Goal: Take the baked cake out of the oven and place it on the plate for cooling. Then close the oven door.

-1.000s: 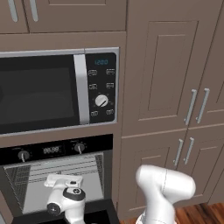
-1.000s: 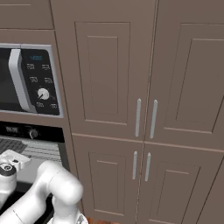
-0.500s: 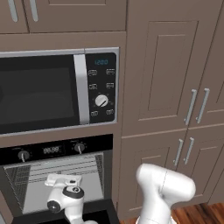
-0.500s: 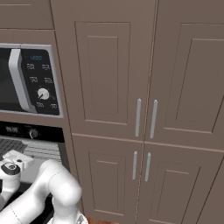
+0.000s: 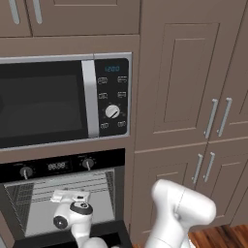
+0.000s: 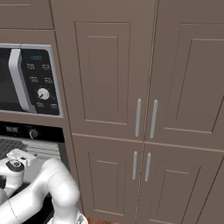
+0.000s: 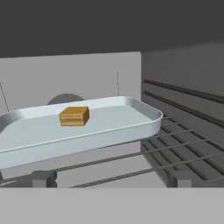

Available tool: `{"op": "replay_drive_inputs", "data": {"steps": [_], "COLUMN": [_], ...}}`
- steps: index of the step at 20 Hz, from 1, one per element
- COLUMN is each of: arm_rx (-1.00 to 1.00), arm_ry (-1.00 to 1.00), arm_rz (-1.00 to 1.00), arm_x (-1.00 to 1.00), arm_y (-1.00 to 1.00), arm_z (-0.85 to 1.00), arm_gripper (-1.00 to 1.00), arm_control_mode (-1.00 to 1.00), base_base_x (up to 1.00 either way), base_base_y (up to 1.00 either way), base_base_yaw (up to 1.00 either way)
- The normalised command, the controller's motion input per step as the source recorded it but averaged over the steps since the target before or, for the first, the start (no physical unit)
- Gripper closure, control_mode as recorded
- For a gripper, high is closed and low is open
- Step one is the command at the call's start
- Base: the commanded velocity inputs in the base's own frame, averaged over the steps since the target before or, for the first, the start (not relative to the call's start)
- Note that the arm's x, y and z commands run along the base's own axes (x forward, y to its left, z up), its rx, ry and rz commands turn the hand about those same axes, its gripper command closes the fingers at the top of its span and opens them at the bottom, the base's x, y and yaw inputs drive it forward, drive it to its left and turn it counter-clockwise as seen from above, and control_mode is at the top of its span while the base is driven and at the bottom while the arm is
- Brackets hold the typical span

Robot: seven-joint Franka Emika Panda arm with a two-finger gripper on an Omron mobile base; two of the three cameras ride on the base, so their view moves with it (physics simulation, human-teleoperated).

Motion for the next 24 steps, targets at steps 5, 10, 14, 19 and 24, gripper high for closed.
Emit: {"op": "replay_drive_inputs", "data": {"steps": [5, 10, 14, 19, 24], "arm_rx": [0.00, 0.00, 0.00, -0.02, -0.05], "arm_ry": [0.01, 0.04, 0.02, 0.00, 0.00], "arm_rz": [0.00, 0.00, 0.01, 0.03, 0.03], "arm_x": [0.35, 0.34, 0.25, 0.04, 0.01], "arm_y": [0.10, 0.17, 0.20, 0.24, 0.28], "arm_z": [-0.36, -0.48, -0.48, -0.60, -0.66], "arm_gripper": [-1.00, -1.00, -1.00, -1.00, -1.00], "arm_control_mode": [-1.00, -1.00, -1.00, -1.00, -1.00], "base_base_x": [0.00, 0.00, 0.00, 0.00, 0.00], "base_base_y": [0.00, 0.00, 0.00, 0.00, 0.00], "base_base_yaw": [0.00, 0.00, 0.00, 0.00, 0.00]}}
